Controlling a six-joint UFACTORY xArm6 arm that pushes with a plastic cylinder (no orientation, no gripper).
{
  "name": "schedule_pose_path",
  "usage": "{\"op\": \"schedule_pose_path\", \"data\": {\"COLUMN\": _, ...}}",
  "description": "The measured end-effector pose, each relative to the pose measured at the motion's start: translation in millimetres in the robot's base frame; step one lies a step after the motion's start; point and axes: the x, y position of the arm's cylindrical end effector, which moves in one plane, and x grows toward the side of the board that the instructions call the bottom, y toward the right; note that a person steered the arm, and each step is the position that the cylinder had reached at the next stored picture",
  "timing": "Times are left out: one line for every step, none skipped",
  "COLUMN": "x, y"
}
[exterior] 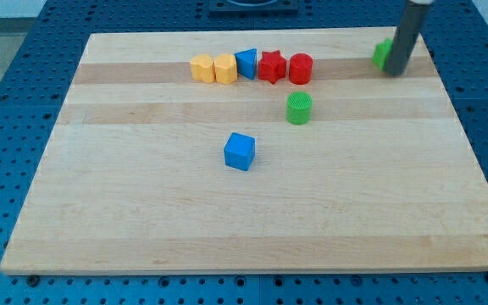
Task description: Push the red star towards the top of the board
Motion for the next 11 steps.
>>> {"op": "schedule_pose_path", "data": {"x": -12, "y": 0}}
{"op": "schedule_pose_path", "data": {"x": 31, "y": -14}}
{"op": "schedule_pose_path", "data": {"x": 116, "y": -55}}
{"op": "schedule_pose_path", "data": {"x": 187, "y": -90}}
{"op": "schedule_pose_path", "data": {"x": 216, "y": -155}}
{"op": "schedule_pose_path", "data": {"x": 199, "y": -204}}
{"op": "schedule_pose_path", "data": {"x": 144, "y": -236}}
{"op": "schedule_pose_path", "data": {"x": 118, "y": -234}}
{"op": "schedule_pose_path", "data": {"x": 67, "y": -204}}
{"op": "schedule_pose_path", "data": {"x": 52, "y": -175}}
{"op": "schedule_pose_path", "data": {"x": 52, "y": -171}}
